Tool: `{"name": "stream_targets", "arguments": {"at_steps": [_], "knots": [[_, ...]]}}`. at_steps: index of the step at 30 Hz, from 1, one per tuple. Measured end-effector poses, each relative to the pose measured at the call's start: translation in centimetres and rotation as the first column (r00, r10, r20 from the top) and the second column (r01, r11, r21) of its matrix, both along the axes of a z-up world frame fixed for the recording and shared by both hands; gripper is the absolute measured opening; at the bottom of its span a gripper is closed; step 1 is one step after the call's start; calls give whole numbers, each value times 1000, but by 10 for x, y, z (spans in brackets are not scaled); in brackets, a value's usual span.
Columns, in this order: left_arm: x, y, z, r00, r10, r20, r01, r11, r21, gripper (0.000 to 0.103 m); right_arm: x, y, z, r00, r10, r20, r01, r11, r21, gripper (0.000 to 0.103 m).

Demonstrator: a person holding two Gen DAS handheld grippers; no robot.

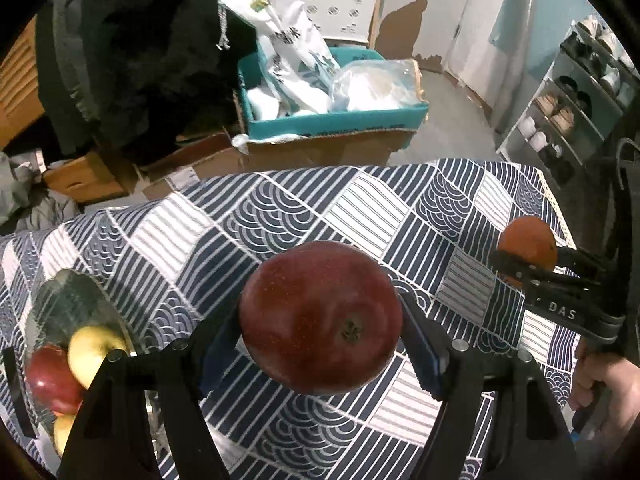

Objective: Organize fruits
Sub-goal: 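Lift and carry the apple in the left gripper while the right carries the orange to the bowl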

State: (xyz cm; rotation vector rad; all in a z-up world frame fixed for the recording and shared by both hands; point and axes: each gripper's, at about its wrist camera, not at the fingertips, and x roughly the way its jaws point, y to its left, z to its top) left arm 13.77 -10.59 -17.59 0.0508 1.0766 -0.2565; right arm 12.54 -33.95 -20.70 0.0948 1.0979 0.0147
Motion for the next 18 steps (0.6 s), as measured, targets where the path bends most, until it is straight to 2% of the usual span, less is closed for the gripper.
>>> {"name": "stream_targets", "arguments": {"at_steps": [18], "knots": [[-32,73,52,996,41,79,-42,999,12,77,-16,67,75,983,119,137,-121,993,6,67]]}}
